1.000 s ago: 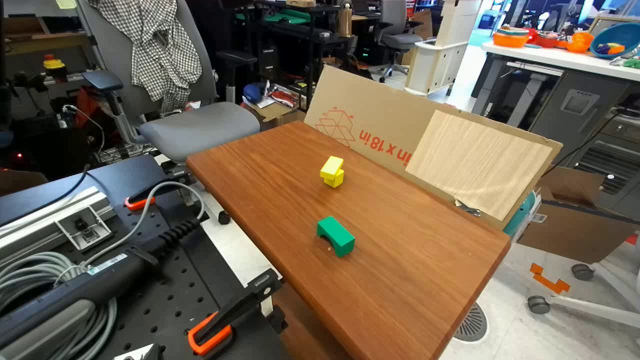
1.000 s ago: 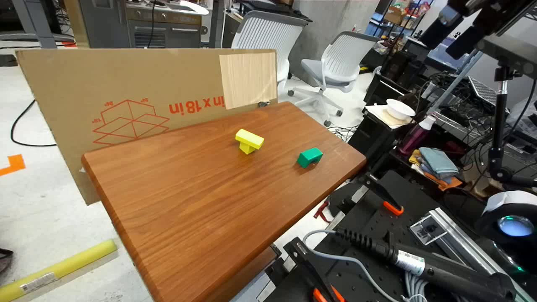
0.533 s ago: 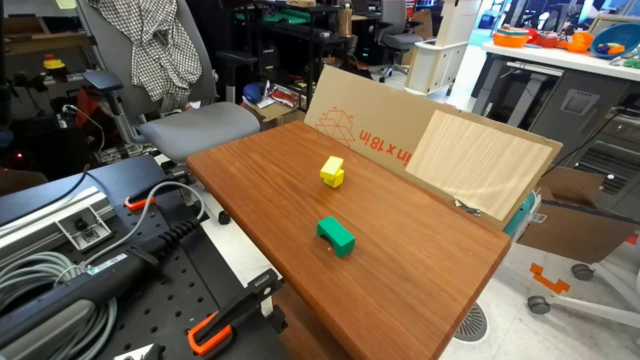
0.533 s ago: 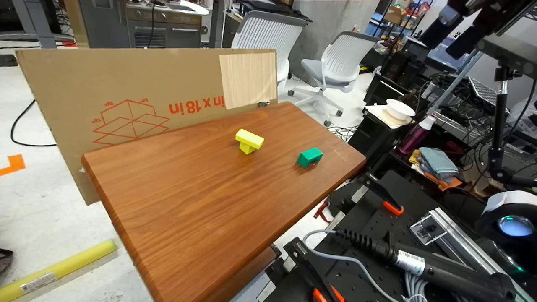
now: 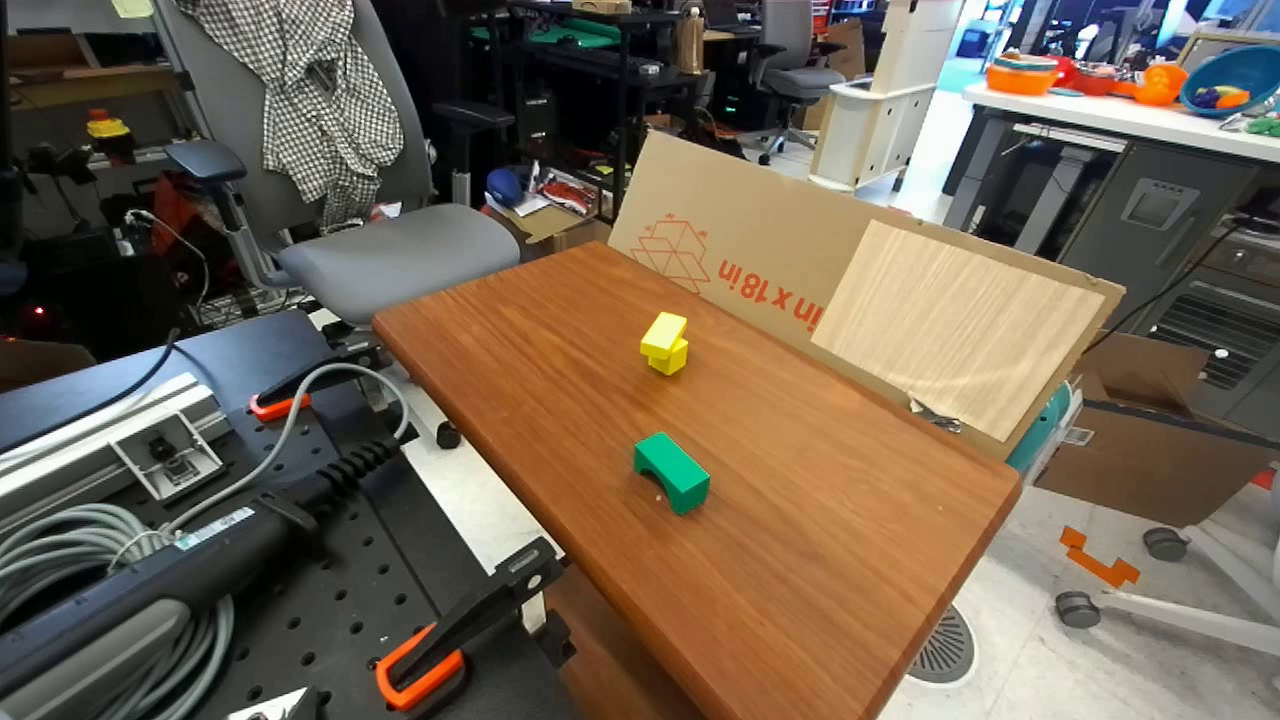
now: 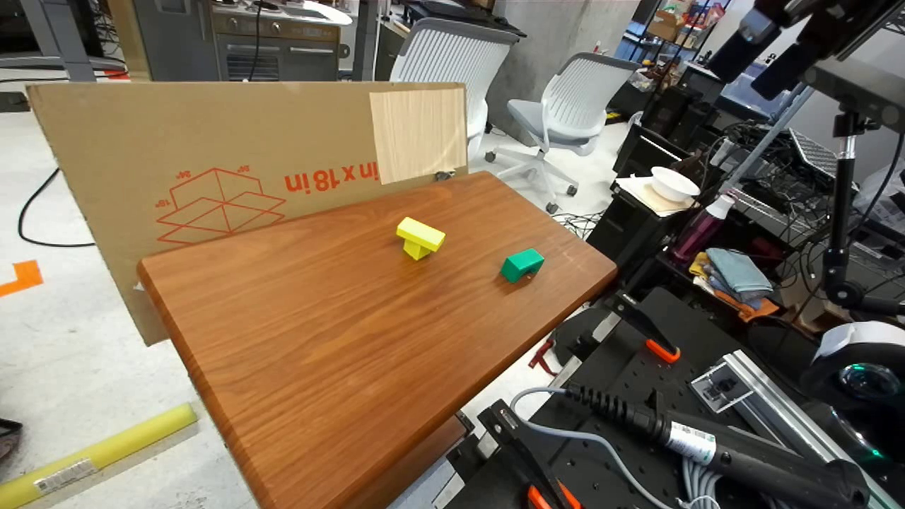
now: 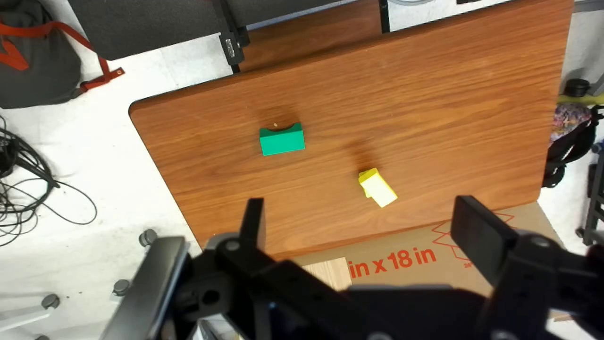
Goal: Place the green block on top of the stacked blocks
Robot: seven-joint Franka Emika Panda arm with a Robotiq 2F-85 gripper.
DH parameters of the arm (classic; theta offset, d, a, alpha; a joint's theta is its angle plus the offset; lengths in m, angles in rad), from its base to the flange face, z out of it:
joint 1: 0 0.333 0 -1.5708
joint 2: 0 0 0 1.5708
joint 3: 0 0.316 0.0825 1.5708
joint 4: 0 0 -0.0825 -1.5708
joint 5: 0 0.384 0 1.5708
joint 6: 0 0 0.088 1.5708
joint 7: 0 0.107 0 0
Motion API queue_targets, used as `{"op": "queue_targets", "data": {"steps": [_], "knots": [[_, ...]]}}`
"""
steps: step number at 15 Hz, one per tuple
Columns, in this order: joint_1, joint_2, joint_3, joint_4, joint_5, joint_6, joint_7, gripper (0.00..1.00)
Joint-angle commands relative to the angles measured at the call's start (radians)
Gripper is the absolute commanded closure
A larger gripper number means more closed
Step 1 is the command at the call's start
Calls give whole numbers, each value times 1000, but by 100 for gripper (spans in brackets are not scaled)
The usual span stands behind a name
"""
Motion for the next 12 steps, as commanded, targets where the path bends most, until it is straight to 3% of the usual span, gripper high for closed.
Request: {"op": "queue_targets", "data": {"steps": [1,7,12], "knots": [[-9,0,9,2,8,-4,-6,0],[-10,44,17,9,-15,0,-23,0],[-15,280,10,50,-135,64,-185,0]]}}
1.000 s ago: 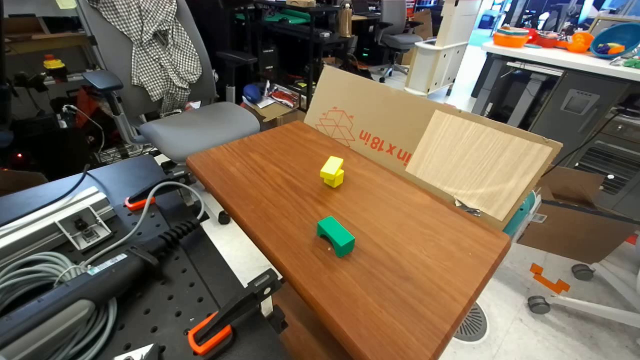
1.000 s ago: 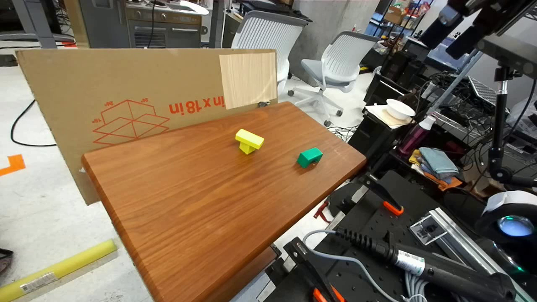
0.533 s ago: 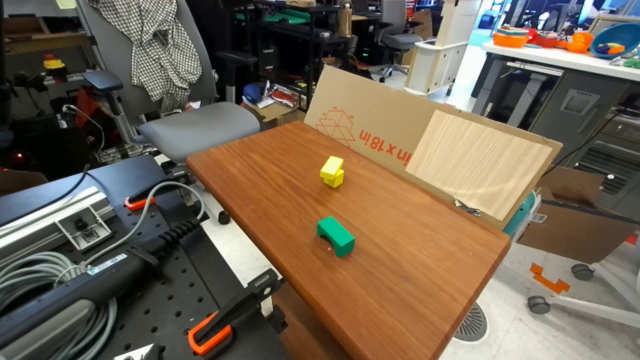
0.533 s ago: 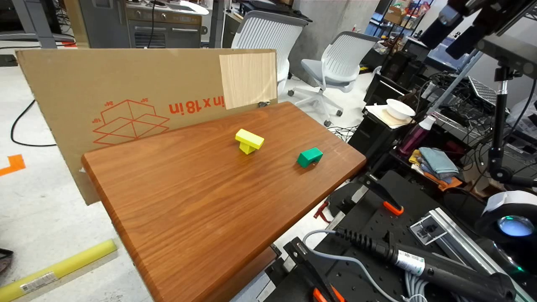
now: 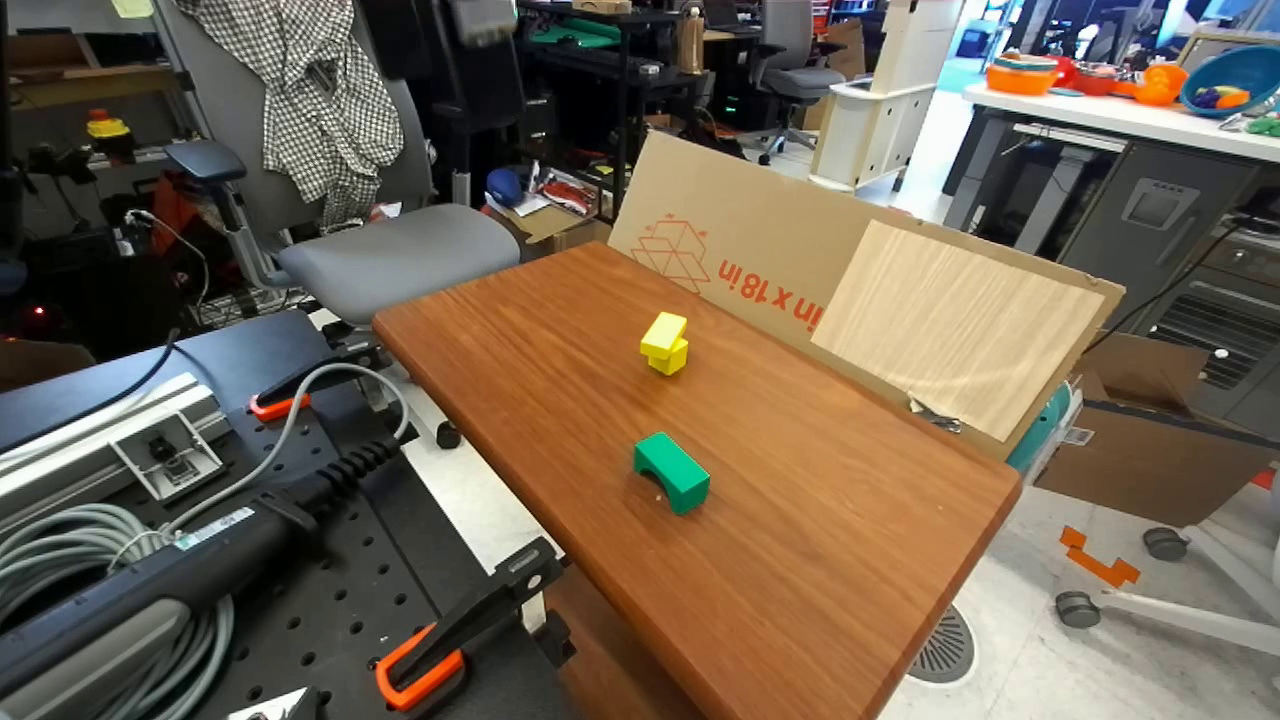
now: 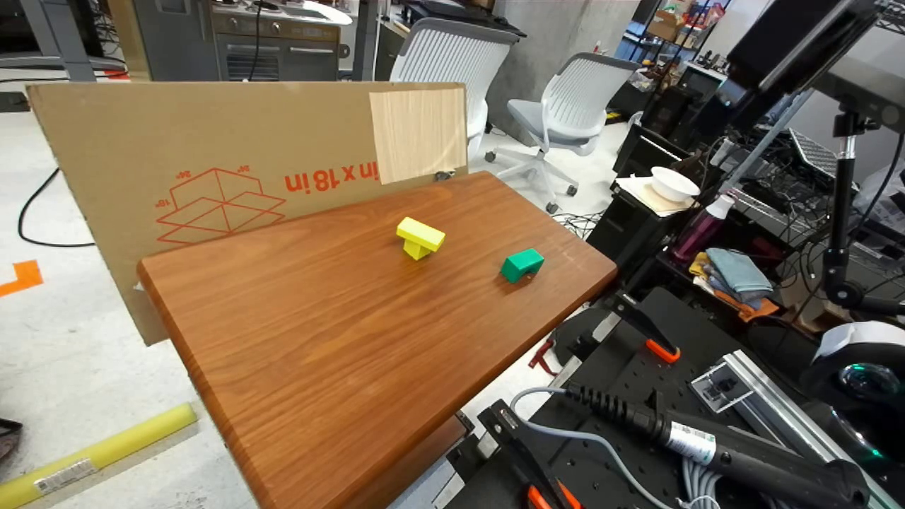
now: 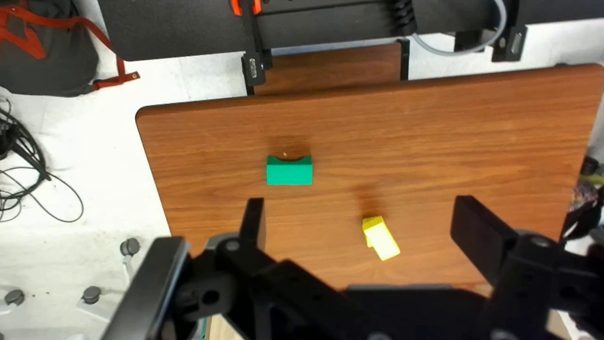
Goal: Place the green block on top of the stacked blocks
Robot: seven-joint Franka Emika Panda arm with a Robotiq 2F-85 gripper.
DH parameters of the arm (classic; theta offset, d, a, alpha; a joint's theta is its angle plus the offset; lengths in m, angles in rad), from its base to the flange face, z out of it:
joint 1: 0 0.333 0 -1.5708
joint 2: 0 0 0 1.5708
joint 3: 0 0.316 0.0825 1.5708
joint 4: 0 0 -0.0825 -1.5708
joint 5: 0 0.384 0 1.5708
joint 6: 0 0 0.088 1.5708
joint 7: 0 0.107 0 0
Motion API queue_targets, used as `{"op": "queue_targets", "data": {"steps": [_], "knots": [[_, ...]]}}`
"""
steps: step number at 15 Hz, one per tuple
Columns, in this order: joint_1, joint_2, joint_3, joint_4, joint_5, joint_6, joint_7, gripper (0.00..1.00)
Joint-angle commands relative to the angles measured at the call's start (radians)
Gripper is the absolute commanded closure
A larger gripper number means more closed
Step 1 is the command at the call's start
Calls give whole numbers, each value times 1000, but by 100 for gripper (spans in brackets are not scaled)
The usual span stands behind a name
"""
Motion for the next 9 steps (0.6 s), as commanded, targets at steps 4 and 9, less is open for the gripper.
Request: {"op": "queue_targets", "data": {"steps": [4,9], "knots": [[-56,412,8,107,-265,152,-119,0],[-88,710,-33,261,-623,271,-89,0]]}}
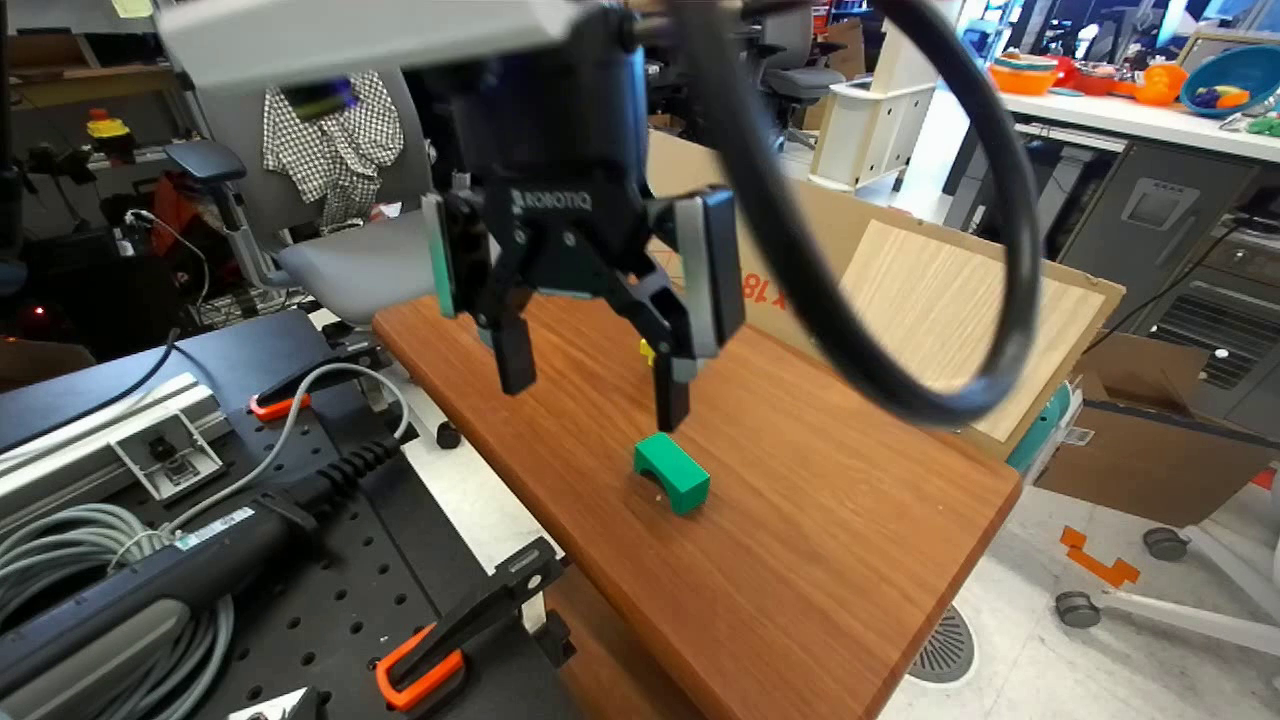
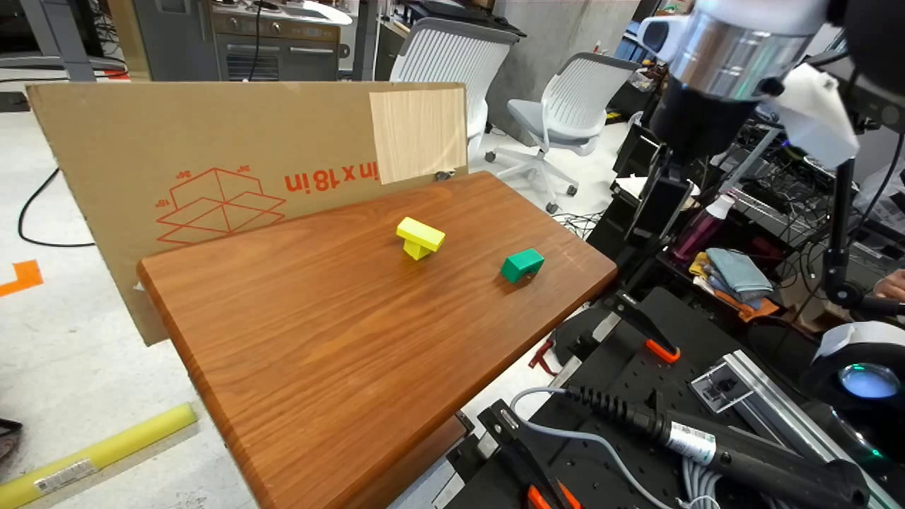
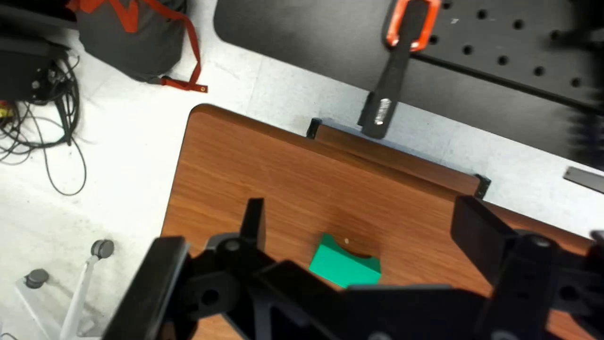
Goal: Place the green block on top of the stacked blocks
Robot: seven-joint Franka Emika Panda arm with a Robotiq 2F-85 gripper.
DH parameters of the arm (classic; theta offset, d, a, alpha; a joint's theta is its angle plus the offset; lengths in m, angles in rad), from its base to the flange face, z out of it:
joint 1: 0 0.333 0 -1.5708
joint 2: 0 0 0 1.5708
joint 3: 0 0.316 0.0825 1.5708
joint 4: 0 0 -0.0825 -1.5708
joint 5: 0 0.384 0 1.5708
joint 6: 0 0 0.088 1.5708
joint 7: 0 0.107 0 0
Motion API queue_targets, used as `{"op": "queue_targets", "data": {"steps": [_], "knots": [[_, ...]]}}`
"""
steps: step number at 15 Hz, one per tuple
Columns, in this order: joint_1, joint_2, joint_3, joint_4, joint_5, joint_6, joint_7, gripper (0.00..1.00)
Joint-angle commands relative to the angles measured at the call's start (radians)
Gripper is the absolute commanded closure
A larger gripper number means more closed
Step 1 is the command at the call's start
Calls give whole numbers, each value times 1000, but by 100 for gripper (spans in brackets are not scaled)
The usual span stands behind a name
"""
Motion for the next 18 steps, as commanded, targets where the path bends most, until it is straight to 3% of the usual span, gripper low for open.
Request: {"op": "queue_targets", "data": {"steps": [1,4,10,18], "knots": [[-4,233,-41,162,-225,76,-5,0],[15,356,-75,271,-348,98,-7,0],[21,523,-72,412,-459,99,-57,0],[43,542,12,403,-438,31,-244,0]]}}
